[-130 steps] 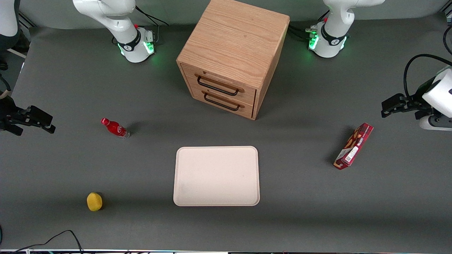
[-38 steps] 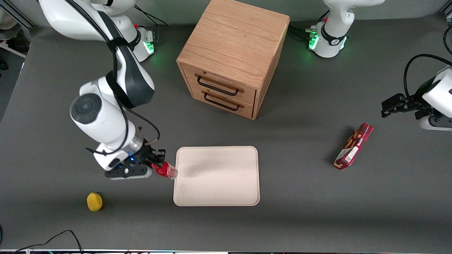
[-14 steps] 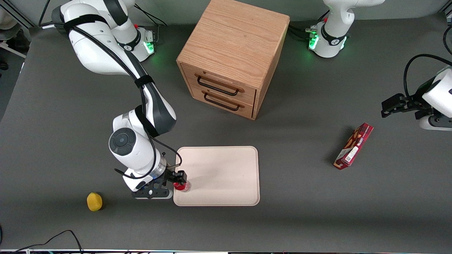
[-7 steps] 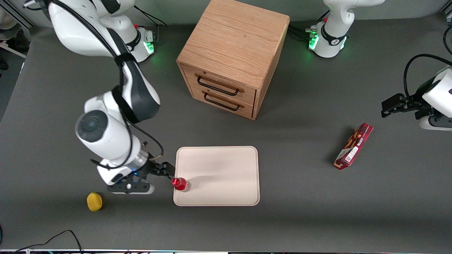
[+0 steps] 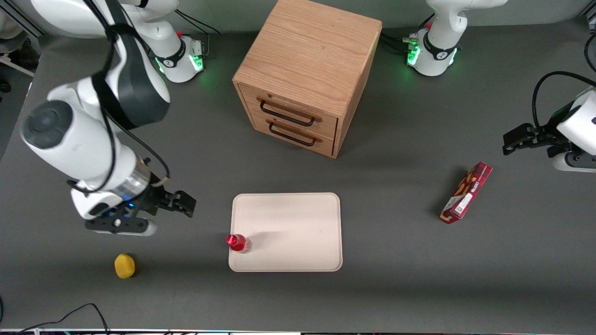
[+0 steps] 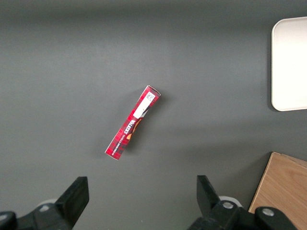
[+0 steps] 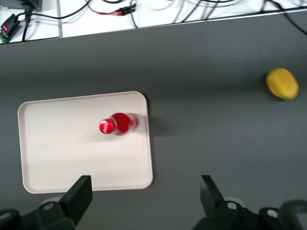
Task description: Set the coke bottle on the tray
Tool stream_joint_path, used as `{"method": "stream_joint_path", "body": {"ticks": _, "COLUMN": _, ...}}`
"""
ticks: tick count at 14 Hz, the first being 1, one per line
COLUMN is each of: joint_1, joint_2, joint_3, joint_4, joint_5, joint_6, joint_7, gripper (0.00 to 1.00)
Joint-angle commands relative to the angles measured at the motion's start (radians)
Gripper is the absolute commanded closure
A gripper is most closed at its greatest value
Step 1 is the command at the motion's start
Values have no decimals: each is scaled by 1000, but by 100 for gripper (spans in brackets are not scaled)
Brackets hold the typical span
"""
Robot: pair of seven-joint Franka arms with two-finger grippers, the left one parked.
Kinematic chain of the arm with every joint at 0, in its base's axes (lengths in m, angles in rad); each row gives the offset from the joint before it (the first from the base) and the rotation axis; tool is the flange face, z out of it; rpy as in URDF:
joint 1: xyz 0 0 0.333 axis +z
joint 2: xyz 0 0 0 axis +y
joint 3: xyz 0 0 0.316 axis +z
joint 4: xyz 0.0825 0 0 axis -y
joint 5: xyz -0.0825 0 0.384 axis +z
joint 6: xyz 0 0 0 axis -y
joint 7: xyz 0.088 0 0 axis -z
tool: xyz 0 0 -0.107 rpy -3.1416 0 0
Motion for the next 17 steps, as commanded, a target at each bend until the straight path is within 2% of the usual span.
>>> {"method": "stream_joint_path", "body": {"ticks": 1, "joint_1": -21, "joint_2": -136, "joint_3": 3, "joint_4": -142, "joint_5": -19, "joint_6": -15, "joint_7": 1, "gripper": 0}}
{"method": "stream_joint_path", "body": {"ticks": 5, "joint_1": -98, "joint_2": -226, "joint_3": 12, "joint_4": -211, "joint_5": -16, "joint_6": -19, "joint_7": -76, "gripper": 0}}
{"method": "stream_joint_path", "body": {"ticks": 8, "joint_1": -171, "joint_2": -347, "joint_3": 12, "joint_4": -346, "joint_5": -10, "joint_6": 31, "joint_7": -142, "gripper": 0}}
{"method": "stream_joint_path", "body": {"ticks": 11, "joint_1": -289, "joint_2": -420, "joint_3": 13, "joint_4": -380, "joint_5": 7, "joint_6": 17, "joint_7": -399, "gripper": 0}}
{"method": "stream_joint_path", "body": {"ticks": 17, "joint_1": -311, "joint_2": -484, "joint_3": 12, "joint_4": -368, "joint_5": -10, "joint_6": -88, "joint_7": -412, "gripper": 0}}
